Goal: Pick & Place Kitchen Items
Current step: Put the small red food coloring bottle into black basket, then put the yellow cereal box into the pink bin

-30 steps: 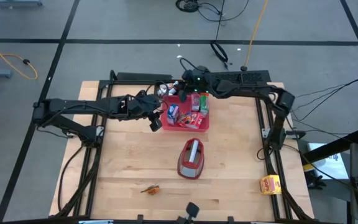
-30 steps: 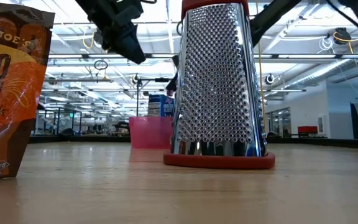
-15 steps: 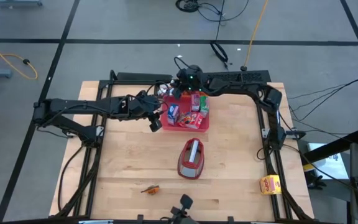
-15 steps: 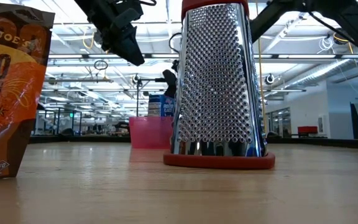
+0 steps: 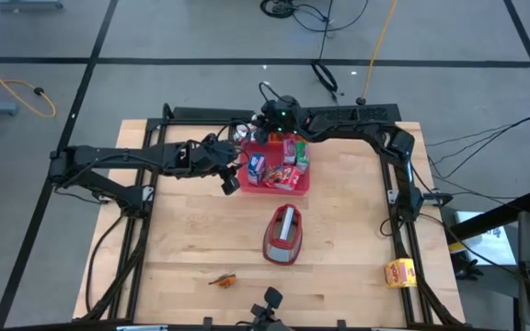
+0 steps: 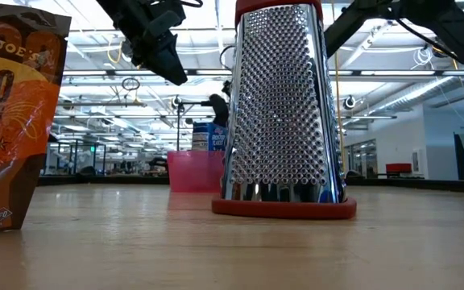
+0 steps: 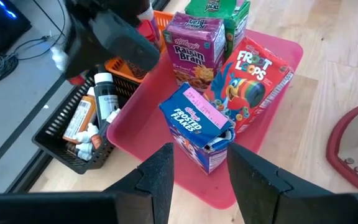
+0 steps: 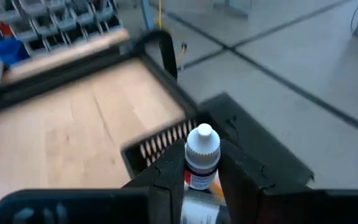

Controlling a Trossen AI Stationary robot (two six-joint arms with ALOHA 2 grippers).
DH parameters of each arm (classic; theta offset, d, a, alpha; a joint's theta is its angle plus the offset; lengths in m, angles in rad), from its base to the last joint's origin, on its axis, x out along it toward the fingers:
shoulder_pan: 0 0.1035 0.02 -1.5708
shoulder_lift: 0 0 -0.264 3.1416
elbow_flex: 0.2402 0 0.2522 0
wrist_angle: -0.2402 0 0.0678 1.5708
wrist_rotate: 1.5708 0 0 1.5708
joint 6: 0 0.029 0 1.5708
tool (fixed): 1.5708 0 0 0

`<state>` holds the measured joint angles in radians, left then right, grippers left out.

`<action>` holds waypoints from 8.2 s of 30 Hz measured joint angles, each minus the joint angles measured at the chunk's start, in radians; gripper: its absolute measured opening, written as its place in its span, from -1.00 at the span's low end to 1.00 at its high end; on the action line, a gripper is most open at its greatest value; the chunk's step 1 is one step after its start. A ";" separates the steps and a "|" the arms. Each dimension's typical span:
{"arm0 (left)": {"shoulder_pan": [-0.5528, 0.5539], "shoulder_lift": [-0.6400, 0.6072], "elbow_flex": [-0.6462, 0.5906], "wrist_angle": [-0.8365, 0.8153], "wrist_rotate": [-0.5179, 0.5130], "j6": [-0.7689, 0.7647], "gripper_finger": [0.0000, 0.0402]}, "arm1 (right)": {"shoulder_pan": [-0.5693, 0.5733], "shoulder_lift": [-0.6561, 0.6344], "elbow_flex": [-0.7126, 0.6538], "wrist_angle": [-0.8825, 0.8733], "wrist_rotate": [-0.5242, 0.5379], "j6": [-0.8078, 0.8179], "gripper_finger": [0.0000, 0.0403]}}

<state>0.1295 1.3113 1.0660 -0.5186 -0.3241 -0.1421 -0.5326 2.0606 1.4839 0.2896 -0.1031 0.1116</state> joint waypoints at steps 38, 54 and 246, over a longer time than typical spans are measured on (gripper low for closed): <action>0.000 0.000 0.000 -0.001 0.005 -0.002 -0.26 | 0.011 0.020 -0.004 0.004 0.000 -0.053 -0.15; 0.000 -0.001 0.000 -0.008 0.004 -0.013 -0.25 | 0.147 -0.294 -0.009 -0.486 -0.003 -0.196 -0.18; 0.000 -0.001 0.000 0.000 -0.043 -0.099 -0.25 | 1.639 -1.086 -0.963 -0.665 -0.030 1.905 0.46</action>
<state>0.1291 1.3106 1.0664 -0.5182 -0.3674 -0.2410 1.1061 0.9748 0.5205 -0.3754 -0.1329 2.0166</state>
